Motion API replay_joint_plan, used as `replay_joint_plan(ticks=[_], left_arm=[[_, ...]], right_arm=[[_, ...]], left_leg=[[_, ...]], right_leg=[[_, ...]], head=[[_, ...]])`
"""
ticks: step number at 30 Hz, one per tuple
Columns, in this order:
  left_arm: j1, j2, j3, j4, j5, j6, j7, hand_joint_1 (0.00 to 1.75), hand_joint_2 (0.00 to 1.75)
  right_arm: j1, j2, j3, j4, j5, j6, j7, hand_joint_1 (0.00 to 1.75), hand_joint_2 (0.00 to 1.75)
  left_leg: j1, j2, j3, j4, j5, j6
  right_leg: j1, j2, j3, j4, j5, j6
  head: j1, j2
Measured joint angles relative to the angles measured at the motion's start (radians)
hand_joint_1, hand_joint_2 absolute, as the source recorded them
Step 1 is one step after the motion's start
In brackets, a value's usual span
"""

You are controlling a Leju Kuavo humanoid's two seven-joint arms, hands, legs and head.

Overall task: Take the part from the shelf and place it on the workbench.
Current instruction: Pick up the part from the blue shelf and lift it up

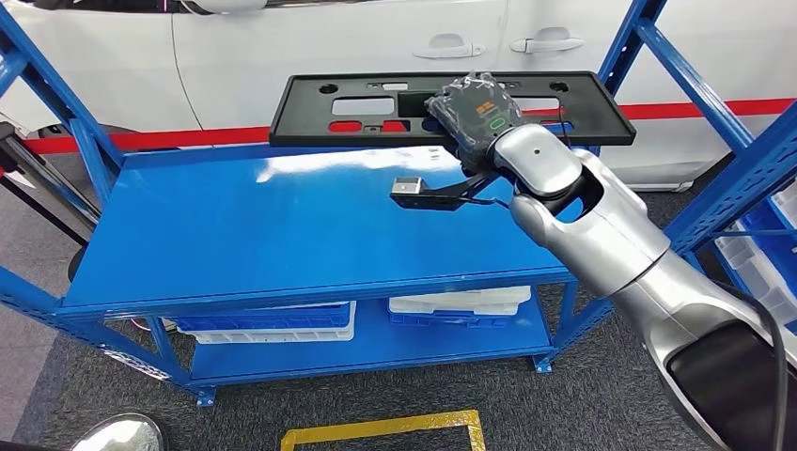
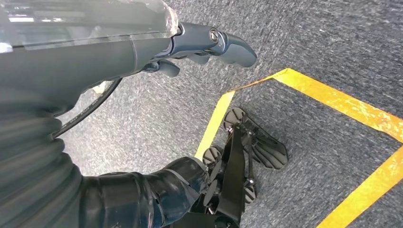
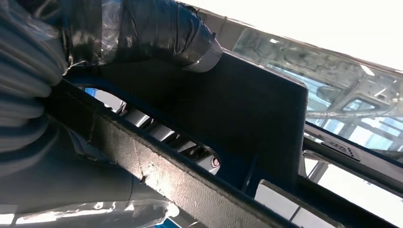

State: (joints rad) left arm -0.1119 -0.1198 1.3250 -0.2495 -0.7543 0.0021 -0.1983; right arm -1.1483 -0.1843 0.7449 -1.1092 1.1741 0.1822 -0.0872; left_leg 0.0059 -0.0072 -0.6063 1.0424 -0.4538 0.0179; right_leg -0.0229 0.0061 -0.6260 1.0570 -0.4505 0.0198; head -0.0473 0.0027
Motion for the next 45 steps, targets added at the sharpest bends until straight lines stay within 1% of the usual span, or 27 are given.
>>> replay_joint_plan(ticks=[3,12,18,20,21,22,23,24,25,26,27,28,29,30,31,32,34,35,36,37,38,40,41,42,43,44,45], left_arm=[[0.001,0.0,-0.012,0.0,-0.022,0.006,0.011,0.0,1.75],[0.0,-0.008,-0.016,0.0,-0.01,-0.007,-0.002,0.0,1.75],[0.0,-0.01,-0.019,0.0,-0.013,-0.011,-0.005,0.0,1.75],[0.0,-0.01,-0.021,0.0,-0.013,-0.01,-0.004,0.0,1.75],[0.0,-0.011,-0.022,0.0,-0.013,-0.01,-0.004,0.0,1.75],[-0.001,-0.013,-0.023,0.0,-0.014,-0.01,-0.003,0.0,1.75],[-0.001,-0.015,-0.024,0.0,-0.016,-0.01,-0.002,0.0,1.75],[-0.001,-0.017,-0.024,0.0,-0.017,-0.009,0.0,0.0,1.75],[-0.001,-0.019,-0.025,0.0,-0.019,-0.009,0.001,0.0,1.75],[0.0,-0.02,-0.025,0.0,-0.02,-0.007,0.004,0.0,1.75],[0.0,-0.021,-0.025,0.0,-0.021,-0.005,0.006,0.0,1.75],[0.0,-0.022,-0.025,0.0,-0.022,-0.003,0.007,0.0,1.75],[0.0,-0.024,-0.026,0.0,-0.022,-0.001,0.008,0.0,1.75],[0.0,-0.026,-0.026,0.0,-0.022,0.0,0.008,0.0,1.75],[0.0,-0.028,-0.026,0.0,-0.022,0.001,0.008,0.0,1.75],[0.0,-0.029,-0.026,0.0,-0.022,0.002,0.008,0.0,1.75],[-0.001,-0.03,-0.027,0.0,-0.021,0.004,0.007,0.0,1.75],[-0.001,-0.03,-0.027,0.0,-0.021,0.005,0.008,0.0,1.75],[-0.001,-0.031,-0.027,0.0,-0.02,0.006,0.008,0.0,1.75],[-0.001,-0.032,-0.027,0.0,-0.02,0.007,0.009,0.0,1.75],[-0.001,-0.033,-0.027,0.0,-0.02,0.008,0.009,0.0,1.75],[-0.001,-0.034,-0.028,0.0,-0.02,0.008,0.01,0.0,1.75],[-0.002,-0.034,-0.028,0.0,-0.02,0.009,0.01,0.0,1.75],[-0.002,-0.034,-0.028,0.0,-0.02,0.009,0.009,0.0,1.75],[-0.002,-0.035,-0.029,0.0,-0.02,0.009,0.009,0.0,1.75],[-0.002,-0.035,-0.029,0.0,-0.02,0.009,0.009,0.0,1.75],[-0.003,-0.035,-0.029,0.0,-0.02,0.009,0.009,0.0,1.75]], right_arm=[[0.003,0.0,-0.006,-0.003,-0.019,-0.004,-0.002,1.75,1.75],[0.041,0.0,-0.035,-0.038,-0.041,-0.049,-0.013,1.75,1.75],[0.053,-0.001,-0.043,-0.041,-0.046,-0.046,-0.025,1.75,1.75],[0.056,-0.003,-0.043,-0.041,-0.049,-0.046,-0.029,1.75,1.75],[0.057,-0.005,-0.045,-0.041,-0.051,-0.046,-0.029,1.75,1.75],[0.058,-0.008,-0.046,-0.041,-0.052,-0.046,-0.031,1.75,1.75],[0.06,-0.011,-0.047,-0.041,-0.052,-0.046,-0.033,1.75,1.75],[0.062,-0.013,-0.048,-0.041,-0.053,-0.046,-0.035,1.75,1.75],[0.066,-0.015,-0.048,-0.04,-0.053,-0.046,-0.037,1.75,1.75],[0.072,-0.017,-0.048,-0.039,-0.053,-0.046,-0.039,1.75,1.75],[0.078,-0.019,-0.048,-0.038,-0.054,-0.046,-0.04,1.75,1.75],[0.082,-0.02,-0.048,-0.037,-0.054,-0.046,-0.04,1.75,1.75],[0.084,-0.021,-0.048,-0.036,-0.054,-0.046,-0.04,1.75,1.75],[0.084,-0.021,-0.048,-0.034,-0.054,-0.046,-0.041,1.75,1.75],[0.083,-0.021,-0.048,-0.033,-0.054,-0.046,-0.042,1.75,1.75],[0.084,-0.02,-0.048,-0.031,-0.055,-0.046,-0.043,1.75,1.75],[0.085,-0.02,-0.047,-0.026,-0.057,-0.047,-0.047,1.75,1.75],[0.085,-0.02,-0.047,-0.023,-0.057,-0.047,-0.048,1.75,1.75],[0.085,-0.019,-0.046,-0.02,-0.058,-0.047,-0.049,1.75,1.75],[0.084,-0.017,-0.046,-0.018,-0.058,-0.047,-0.05,1.75,1.75],[0.084,-0.016,-0.045,-0.015,-0.059,-0.047,-0.05,1.75,1.75],[0.086,-0.014,-0.043,-0.01,-0.06,-0.048,-0.051,1.75,1.75],[0.087,-0.014,-0.041,-0.007,-0.06,-0.048,-0.052,1.75,1.75],[0.089,-0.014,-0.039,-0.003,-0.06,-0.048,-0.052,1.75,1.75],[0.09,-0.014,-0.037,0.0,-0.06,-0.048,-0.053,1.75,1.75],[0.091,-0.014,-0.035,0.004,-0.061,-0.048,-0.054,1.75,1.75],[0.091,-0.014,-0.034,0.006,-0.063,-0.048,-0.054,1.75,1.75]], left_leg=[[0.0,0.0,0.0,0.0,0.0,0.0],[0.0,0.0,0.0,0.0,0.0,0.0],[-0.003,-0.001,-0.004,0.008,-0.003,0.008],[0.0,0.001,0.001,-0.004,0.005,0.015],[0.003,0.003,0.005,-0.013,0.011,0.019],[0.006,0.005,0.009,-0.022,0.019,0.023],[0.008,0.007,0.01,-0.027,0.024,0.026],[0.007,0.007,0.008,-0.028,0.025,0.028],[0.007,0.007,0.006,-0.026,0.026,0.029],[0.007,0.007,0.003,-0.023,0.026,0.029],[0.007,0.007,0.0,-0.02,0.026,0.028],[0.007,0.006,-0.002,-0.016,0.025,0.027],[0.008,0.006,-0.005,-0.011,0.023,0.025],[0.007,0.005,-0.01,-0.006,0.022,0.021],[0.006,0.005,-0.014,0.0,0.021,0.016],[0.006,0.005,-0.018,0.004,0.021,0.011],[0.005,0.004,-0.023,0.005,0.027,-0.003],[0.006,0.003,-0.026,0.006,0.028,-0.009],[0.008,0.002,-0.031,0.012,0.02,-0.015],[0.009,0.002,-0.04,0.034,-0.003,-0.02],[0.011,0.002,-0.056,0.077,-0.04,-0.024],[0.012,0.003,-0.094,0.201,-0.126,-0.031],[0.012,0.003,-0.105,0.252,-0.15,-0.033],[0.012,0.003,-0.103,0.275,-0.153,-0.033],[0.012,0.003,-0.084,0.265,-0.138,-0.032],[0.012,0.003,-0.046,0.218,-0.11,-0.029],[0.012,0.003,0.002,0.148,-0.088,-0.025]], right_leg=[[0.0,0.0,0.0,0.0,0.0,0.0],[0.0,0.0,0.0,0.0,0.0,0.0],[-0.008,0.0,0.001,-0.007,0.005,0.007],[-0.006,0.0,0.005,-0.01,0.005,0.013],[-0.005,0.0,0.003,-0.003,-0.006,0.015],[-0.004,-0.001,-0.006,0.022,-0.028,0.016],[-0.004,-0.002,-0.023,0.066,-0.06,0.017],[-0.003,-0.002,-0.047,0.125,-0.096,0.018],[-0.003,-0.002,-0.072,0.186,-0.124,0.019],[-0.003,-0.002,-0.088,0.229,-0.136,0.02],[-0.004,-0.002,-0.09,0.241,-0.129,0.02],[-0.006,-0.003,-0.075,0.215,-0.104,0.021],[-0.008,-0.005,-0.044,0.158,-0.071,0.02],[-0.008,-0.005,-0.012,0.097,-0.048,0.018],[-0.005,-0.005,0.012,0.049,-0.03,0.014],[-0.002,-0.004,0.025,0.021,-0.023,0.009],[0.005,-0.003,0.021,0.014,-0.019,-0.002],[0.003,-0.004,0.017,0.01,-0.015,-0.01],[0.002,-0.005,0.014,0.006,-0.009,-0.019],[0.0,-0.007,0.01,0.001,-0.001,-0.029],[-0.002,-0.008,0.003,-0.003,0.007,-0.038],[0.002,-0.008,-0.014,-0.004,0.021,-0.046],[0.004,-0.008,-0.024,-0.003,0.028,-0.047],[0.005,-0.008,-0.034,-0.003,0.036,-0.046],[0.006,-0.008,-0.043,-0.003,0.043,-0.045],[0.007,-0.008,-0.052,-0.002,0.051,-0.043],[0.007,-0.008,-0.059,-0.002,0.058,-0.041]], head=[[0.0,0.0],[0.0,0.0],[0.0,0.0],[0.0,0.0],[0.0,0.0],[0.001,0.0],[0.001,0.0],[0.001,0.0],[0.001,0.0],[0.001,0.0],[0.002,0.0],[0.002,0.0],[0.002,0.0],[0.002,0.0],[0.001,0.0],[0.001,0.0],[0.001,0.0],[0.001,0.0],[0.001,0.0],[0.001,0.0],[0.0,0.0],[0.0,0.0],[0.0,0.0],[0.0,0.0],[0.0,0.0],[0.0,0.0],[0.0,0.0]])
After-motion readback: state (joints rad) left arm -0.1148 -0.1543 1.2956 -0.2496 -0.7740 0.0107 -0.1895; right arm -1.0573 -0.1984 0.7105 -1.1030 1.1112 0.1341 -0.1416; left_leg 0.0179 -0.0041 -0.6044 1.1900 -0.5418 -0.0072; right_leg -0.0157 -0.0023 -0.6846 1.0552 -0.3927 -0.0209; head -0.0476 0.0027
